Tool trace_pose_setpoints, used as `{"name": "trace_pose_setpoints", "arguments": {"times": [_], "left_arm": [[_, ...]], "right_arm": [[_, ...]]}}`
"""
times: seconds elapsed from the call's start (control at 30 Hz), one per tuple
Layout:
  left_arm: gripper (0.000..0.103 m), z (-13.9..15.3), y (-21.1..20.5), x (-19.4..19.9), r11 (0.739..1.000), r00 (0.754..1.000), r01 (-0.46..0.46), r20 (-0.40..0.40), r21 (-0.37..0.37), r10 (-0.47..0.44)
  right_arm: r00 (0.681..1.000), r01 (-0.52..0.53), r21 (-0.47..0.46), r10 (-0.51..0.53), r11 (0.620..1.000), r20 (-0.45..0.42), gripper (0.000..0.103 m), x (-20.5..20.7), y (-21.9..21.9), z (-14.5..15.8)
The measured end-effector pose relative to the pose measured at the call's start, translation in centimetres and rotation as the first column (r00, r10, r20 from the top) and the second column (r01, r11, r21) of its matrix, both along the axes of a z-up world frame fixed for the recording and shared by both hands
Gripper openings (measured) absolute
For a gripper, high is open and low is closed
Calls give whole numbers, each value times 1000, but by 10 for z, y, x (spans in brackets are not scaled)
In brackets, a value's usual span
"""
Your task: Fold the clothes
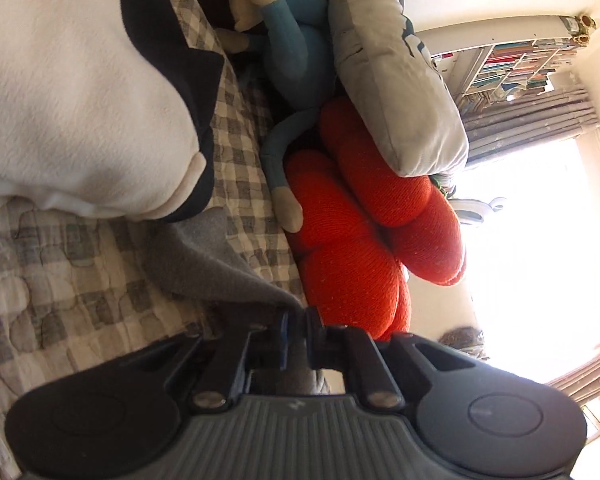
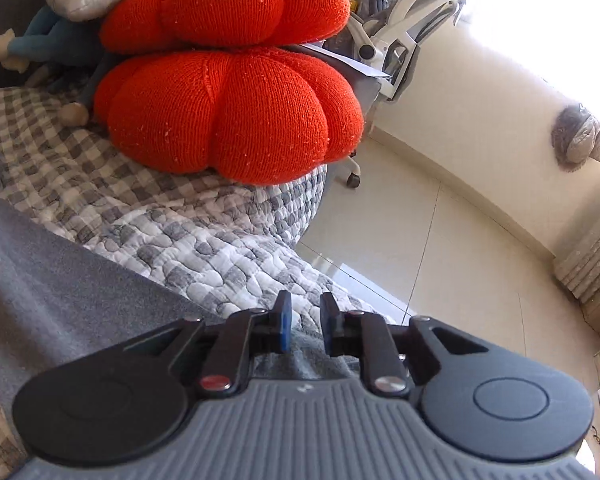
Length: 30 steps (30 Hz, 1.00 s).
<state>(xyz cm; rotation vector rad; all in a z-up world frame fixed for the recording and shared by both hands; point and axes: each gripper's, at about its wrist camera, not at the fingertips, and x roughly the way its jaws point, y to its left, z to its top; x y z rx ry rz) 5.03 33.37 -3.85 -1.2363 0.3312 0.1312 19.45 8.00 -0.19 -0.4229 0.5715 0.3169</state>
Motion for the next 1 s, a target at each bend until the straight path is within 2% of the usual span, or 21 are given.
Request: {"name": "trace_pose_setpoints", "arguments": {"times": [0.03, 0.07, 0.1, 0.13, 0.2, 0.27, 0.33, 0.43, 0.47, 0.6, 0.63, 0.67, 0.73, 0.77, 0.87, 1.0], "left_arm": [[7, 2, 0, -1, 1000, 1000, -3, -2, 10, 3], [8, 5, -1, -2, 1000, 1000, -6, 5, 23, 6], [14, 10, 0, -4, 999, 1000, -7, 17, 40, 7], [28, 15, 1, -6, 998, 999, -18, 32, 58, 16], [46, 21, 2, -11, 995, 997, -55, 56, 82, 50], [48, 21, 5, -14, 994, 996, -70, 54, 81, 66], [48, 18, 8, -13, 998, 998, -51, 26, 45, 50], [49, 11, 9, -13, 999, 999, -34, -25, 9, 34], [50, 10, 8, -12, 999, 999, -31, -40, 11, 31], [55, 12, 6, -17, 999, 995, -39, -86, 34, 42], [57, 13, 6, -18, 998, 995, -40, -91, 40, 44], [57, 13, 5, -17, 998, 994, -35, -98, 48, 40], [58, 11, 4, -17, 998, 992, -21, -126, 57, 28], [58, 10, 4, -18, 998, 990, -19, -137, 53, 26], [60, 8, 8, -25, 999, 989, -41, -144, 21, 43], [65, 12, 10, -29, 998, 989, -54, -136, 32, 58]], "right_arm": [[1000, -4, 15, 4, 1000, 13, 55, -9, -6, 9], [999, -5, 22, 5, 1000, 34, 62, -20, -12, 18], [999, -10, 35, 8, 999, 43, 62, -32, -17, 27], [999, -35, 66, 34, 997, 21, 62, -48, -24, 35], [990, -126, 130, 132, 984, -41, 62, -88, -36, 46], [959, -253, 163, 269, 954, -85, 63, -139, -40, 46], [919, -349, 175, 373, 921, -126, 63, -185, -39, 37], [841, -476, 192, 508, 858, -186, 63, -251, -34, 20], [820, -503, 195, 537, 842, -201, 63, -269, -32, 16], [774, -566, 155, 587, 810, -238, 63, -309, -27, 3], [776, -568, 118, 578, 815, -253, 61, -314, -25, -4], [787, -561, 67, 556, 825, -268, 51, -316, -23, -12], [799, -531, 89, 533, 843, -281, 27, -315, -26, -15], [803, -513, 115, 523, 850, -285, 2, -314, -29, -16], [801, -511, 151, 532, 846, -274, 5, -325, -31, -6], [795, -517, 191, 551, 834, -254, 5, -341, -33, 8]]}}
